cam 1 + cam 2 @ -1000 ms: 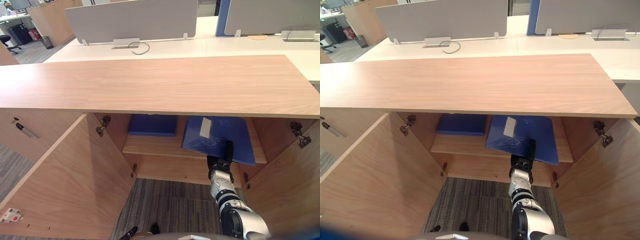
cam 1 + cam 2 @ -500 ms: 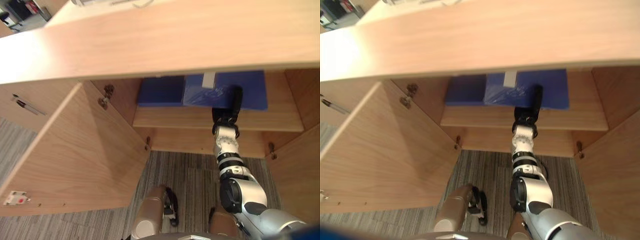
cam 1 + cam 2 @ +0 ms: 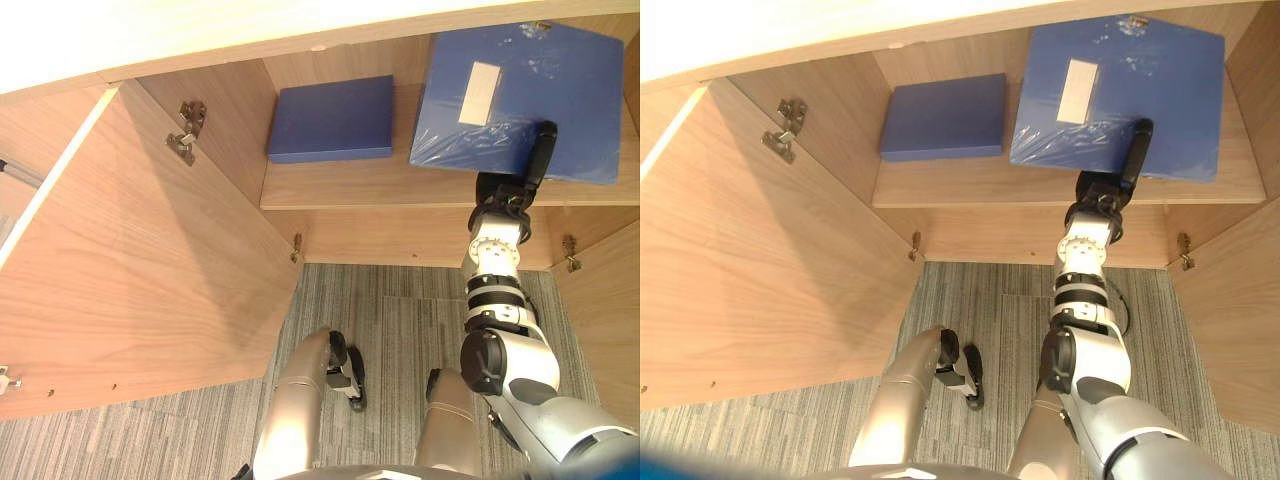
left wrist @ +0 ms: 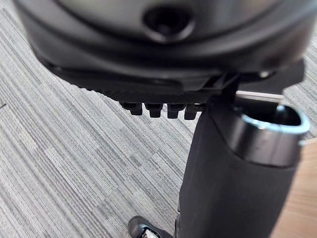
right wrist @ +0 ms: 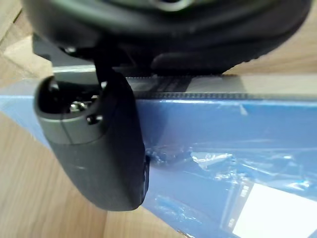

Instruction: Walk over to the cabinet, pick up the folder, carry it to the office cabinet, place the folder inside the office cabinet, then close the office cabinet door

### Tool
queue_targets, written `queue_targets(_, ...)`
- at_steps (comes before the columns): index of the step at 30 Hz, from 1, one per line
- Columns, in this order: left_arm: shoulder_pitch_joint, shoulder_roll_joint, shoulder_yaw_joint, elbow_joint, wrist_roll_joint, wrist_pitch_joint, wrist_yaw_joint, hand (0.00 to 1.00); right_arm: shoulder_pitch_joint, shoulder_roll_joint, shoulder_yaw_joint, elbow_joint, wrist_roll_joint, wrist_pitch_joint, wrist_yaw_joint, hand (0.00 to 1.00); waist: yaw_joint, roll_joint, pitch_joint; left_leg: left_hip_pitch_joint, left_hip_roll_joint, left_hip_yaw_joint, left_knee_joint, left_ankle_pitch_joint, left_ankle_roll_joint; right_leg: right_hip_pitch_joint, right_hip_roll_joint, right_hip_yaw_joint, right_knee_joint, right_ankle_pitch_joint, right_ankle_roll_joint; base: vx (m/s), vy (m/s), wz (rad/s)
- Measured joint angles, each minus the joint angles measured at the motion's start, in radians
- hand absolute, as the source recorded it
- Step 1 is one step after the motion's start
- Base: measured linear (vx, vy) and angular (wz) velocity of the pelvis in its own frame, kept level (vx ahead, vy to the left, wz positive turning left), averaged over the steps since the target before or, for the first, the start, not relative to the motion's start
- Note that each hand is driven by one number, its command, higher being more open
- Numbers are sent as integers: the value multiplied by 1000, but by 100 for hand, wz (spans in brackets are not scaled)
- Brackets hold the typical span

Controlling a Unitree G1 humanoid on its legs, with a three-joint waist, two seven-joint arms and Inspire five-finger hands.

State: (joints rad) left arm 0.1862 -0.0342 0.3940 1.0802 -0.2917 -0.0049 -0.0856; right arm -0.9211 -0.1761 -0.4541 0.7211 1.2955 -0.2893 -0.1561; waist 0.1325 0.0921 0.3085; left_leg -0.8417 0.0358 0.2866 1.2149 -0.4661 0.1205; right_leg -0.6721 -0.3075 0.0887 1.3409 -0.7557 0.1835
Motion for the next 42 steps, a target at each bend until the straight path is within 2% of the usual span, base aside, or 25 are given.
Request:
queue_targets(3, -4, 19, -37, -10, 12, -8, 13, 100, -78, -60, -15, 25, -7, 14, -18, 0, 2, 0, 0, -23, -7, -12, 2, 6, 9, -10, -5, -15, 0, 0, 0, 22, -22, 18)
queue_targets(4, -6, 24, -43, -21, 16, -9, 14, 100, -113, -81, -35, 33, -36, 28, -43, 100, 4, 0, 0, -28, -10, -22, 2, 7, 8, -5, -7, -28, -2, 0, 0, 19, -41, 18)
queue_targets(11, -24, 40, -75, -82, 14, -17, 33, 100, -246, -148, -41, 69, -78, 48, -130, 100, 7, 6, 2, -35, -34, -53, -10, 26, 3, 16, -23, -65, -10, 0, 0, 6, -54, 17)
queue_targets(15, -37, 49, -115, -107, -16, -17, 26, 100, -332, -180, -44, 111, -78, 75, -139, 100, 16, 21, 10, -35, -44, -57, -23, 39, 0, 22, -31, -77, -18, 0, 0, -17, -67, 10)
queue_targets(21, -40, 67, -184, -117, -28, -17, 15, 100, -390, -198, -36, 147, -77, 95, -141, 100, 22, 25, 12, -32, -47, -59, -29, 41, -1, 27, -39, -82, -24, 0, 0, 8, -60, 2)
queue_targets(23, -40, 74, -211, -123, -30, -17, 12, 100, -391, -210, -36, 148, -77, 104, -141, 100, 25, 27, 12, -27, -52, -59, -33, 41, -1, 31, -43, -83, -26, 0, 0, 24, -61, 5)
queue_targets(26, -39, 88, -272, -144, -33, -16, 7, 100, -394, -233, -34, 160, -77, 111, -140, 100, 25, 47, 23, -12, -62, -59, -42, 41, -1, 48, -48, -86, -34, 0, 0, 21, -60, 4)
queue_targets(33, -41, 116, -347, -167, -34, -16, -7, 100, -393, -260, -24, 252, -78, 156, -140, 100, 23, 70, 38, -10, -62, -57, -45, 41, -1, 48, -53, -85, -35, 0, 0, 24, -64, 0)
queue_targets(42, -41, 148, -419, -196, -32, -6, -21, 100, -283, -261, 48, 303, -128, 244, -129, 100, 24, 73, 45, 11, -59, -53, -50, 39, -4, 64, -52, -83, -39, 0, 0, 20, -70, -3)
